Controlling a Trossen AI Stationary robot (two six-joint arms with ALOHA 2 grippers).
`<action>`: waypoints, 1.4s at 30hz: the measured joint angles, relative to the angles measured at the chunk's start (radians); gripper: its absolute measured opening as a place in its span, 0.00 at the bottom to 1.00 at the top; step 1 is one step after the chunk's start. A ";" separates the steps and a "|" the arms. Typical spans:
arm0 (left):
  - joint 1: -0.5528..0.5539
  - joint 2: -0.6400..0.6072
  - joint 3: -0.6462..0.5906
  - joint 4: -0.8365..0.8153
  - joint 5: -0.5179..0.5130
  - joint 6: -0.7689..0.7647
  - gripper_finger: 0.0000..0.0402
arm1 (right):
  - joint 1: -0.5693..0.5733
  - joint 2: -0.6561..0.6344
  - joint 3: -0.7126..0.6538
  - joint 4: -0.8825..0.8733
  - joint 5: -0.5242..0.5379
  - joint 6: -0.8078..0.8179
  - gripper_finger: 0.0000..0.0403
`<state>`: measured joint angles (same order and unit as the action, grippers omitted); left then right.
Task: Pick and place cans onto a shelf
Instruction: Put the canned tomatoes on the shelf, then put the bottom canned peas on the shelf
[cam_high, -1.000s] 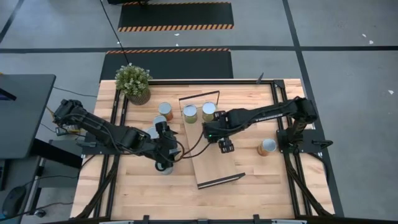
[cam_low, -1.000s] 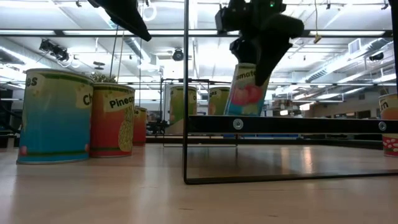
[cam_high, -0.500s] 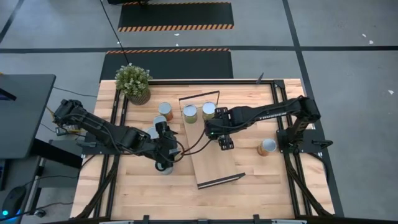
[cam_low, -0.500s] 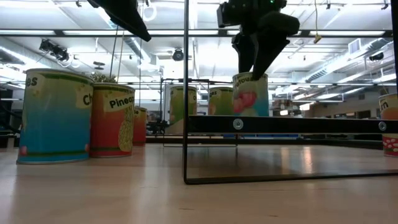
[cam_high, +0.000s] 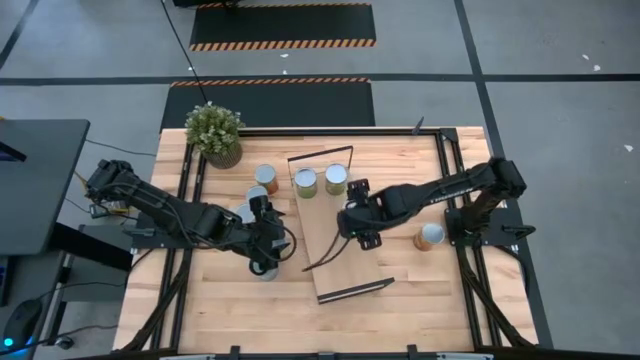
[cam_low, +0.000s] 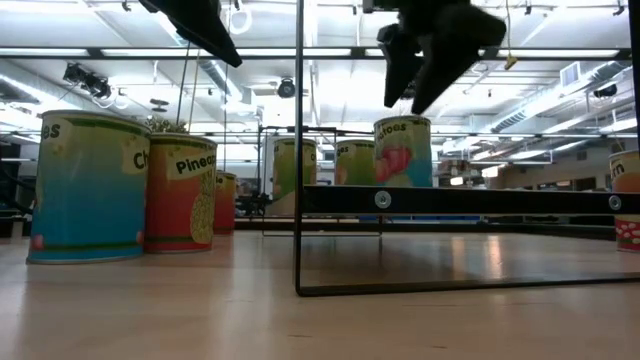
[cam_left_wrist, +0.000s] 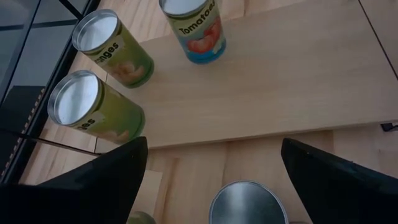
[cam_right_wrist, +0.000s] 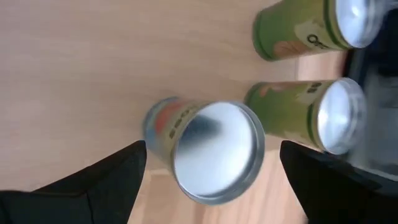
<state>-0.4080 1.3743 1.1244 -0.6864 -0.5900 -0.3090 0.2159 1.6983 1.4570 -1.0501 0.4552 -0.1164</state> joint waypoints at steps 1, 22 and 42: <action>0.000 0.000 0.000 0.000 0.000 -0.001 0.94 | 0.012 -0.005 -0.022 0.013 0.033 -0.006 0.94; 0.002 0.000 0.000 0.017 0.000 0.005 0.94 | -0.030 -0.051 -0.210 0.338 0.234 -0.221 0.94; 0.001 0.016 -0.001 -0.057 0.067 -0.082 0.94 | 0.004 -0.185 -0.210 0.337 0.223 -0.199 0.94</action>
<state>-0.4069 1.3898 1.1233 -0.7433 -0.5231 -0.3913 0.2197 1.5134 1.2469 -0.7136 0.6780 -0.3152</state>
